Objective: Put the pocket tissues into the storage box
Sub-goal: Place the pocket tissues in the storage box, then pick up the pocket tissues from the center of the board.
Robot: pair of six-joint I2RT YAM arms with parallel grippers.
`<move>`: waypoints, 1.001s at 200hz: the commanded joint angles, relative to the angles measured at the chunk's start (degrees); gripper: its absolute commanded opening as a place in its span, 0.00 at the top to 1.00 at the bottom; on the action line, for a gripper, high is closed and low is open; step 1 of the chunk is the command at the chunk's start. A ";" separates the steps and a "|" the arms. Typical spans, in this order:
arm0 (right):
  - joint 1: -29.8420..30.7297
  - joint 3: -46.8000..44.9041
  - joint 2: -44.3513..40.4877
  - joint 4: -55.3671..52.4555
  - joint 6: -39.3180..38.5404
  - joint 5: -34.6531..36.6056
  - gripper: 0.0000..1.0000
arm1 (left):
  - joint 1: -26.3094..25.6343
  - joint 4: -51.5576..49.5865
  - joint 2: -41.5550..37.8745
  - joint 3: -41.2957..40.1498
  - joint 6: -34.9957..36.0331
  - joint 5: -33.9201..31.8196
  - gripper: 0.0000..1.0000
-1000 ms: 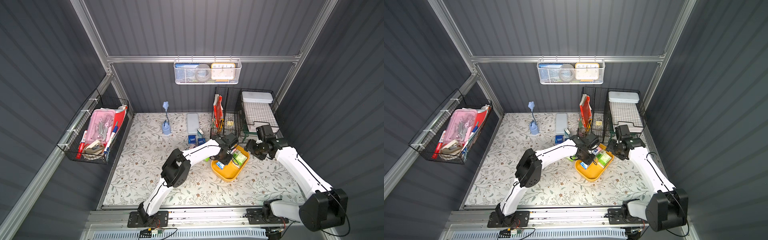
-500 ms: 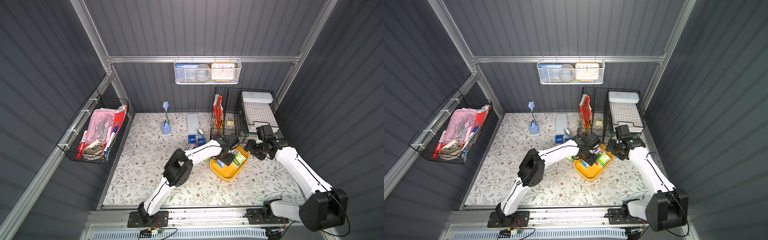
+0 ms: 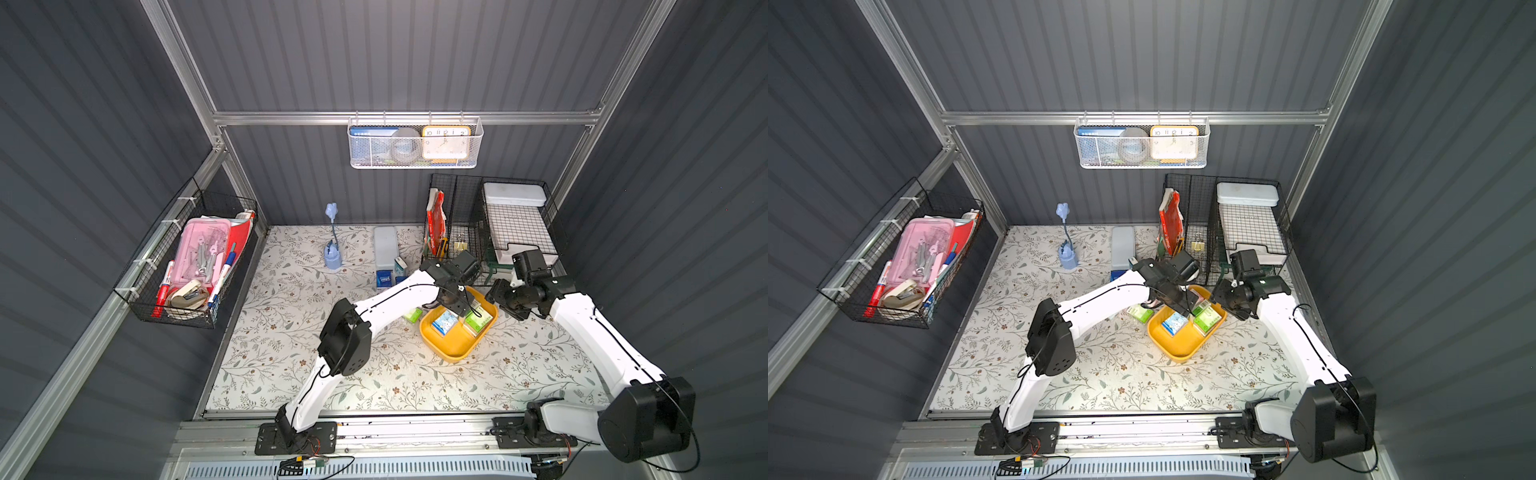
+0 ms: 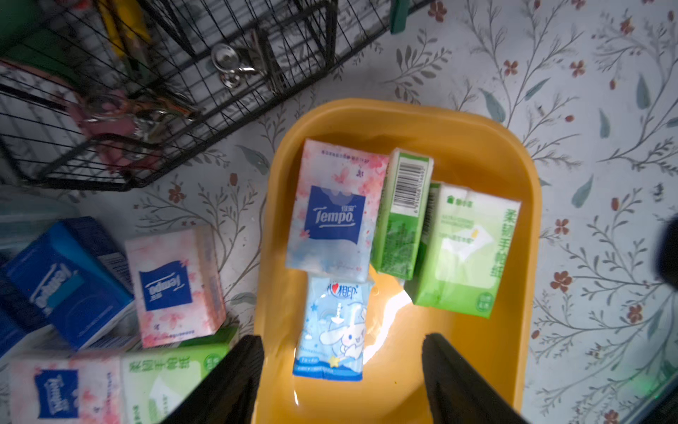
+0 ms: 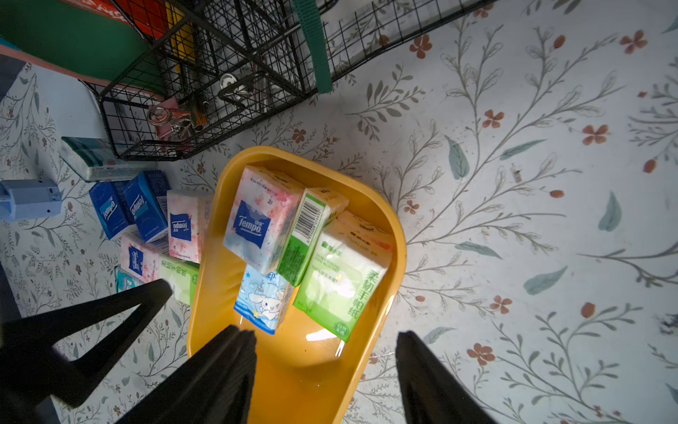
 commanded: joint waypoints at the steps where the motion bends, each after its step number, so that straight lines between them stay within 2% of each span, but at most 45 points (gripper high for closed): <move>1: -0.19 0.69 0.87 0.21 -1.03 -2.39 0.36 | 3.38 -1.29 -6.71 -3.95 -7.40 -0.94 0.23; 7: -0.15 0.56 0.85 0.34 -1.16 -2.79 0.36 | 4.53 -0.39 -8.14 -5.74 -8.85 -0.65 0.23; 16: -0.14 0.51 0.94 0.48 -1.25 -3.13 0.36 | 6.49 1.12 -10.38 -8.90 -11.07 -0.53 0.13; 24: 0.01 0.59 0.79 0.49 -1.42 -3.38 0.36 | 8.48 2.65 -12.36 -11.95 -13.49 -0.91 0.09; 60: 0.09 0.40 0.41 0.31 -2.05 -3.73 0.36 | 17.11 9.29 -19.65 -24.35 -25.74 -2.19 0.07; 68: 0.14 0.37 0.39 0.22 -2.11 -3.61 0.36 | 18.19 10.44 -20.62 -26.26 -28.69 -3.13 0.03; 89: 0.20 0.16 0.28 0.24 -2.16 -3.32 0.36 | 19.36 11.67 -20.94 -28.29 -35.12 -5.28 0.01; 126: 0.12 -0.54 0.02 0.00 -2.50 -2.51 0.36 | 20.25 10.30 -18.22 -29.01 -45.86 -5.42 0.01; 156: 0.16 -1.46 -0.65 -0.18 -2.79 -2.02 0.36 | 21.47 12.51 -19.23 -35.09 -55.18 -4.71 0.02; 175: 0.12 -1.85 -0.70 -0.03 -2.85 -1.82 0.36 | 22.07 14.29 -19.15 -37.53 -56.05 -4.78 0.02; 200: 0.12 -1.78 -0.37 0.08 -3.12 -1.79 0.35 | 22.28 11.96 -16.15 -35.66 -52.70 -5.05 0.03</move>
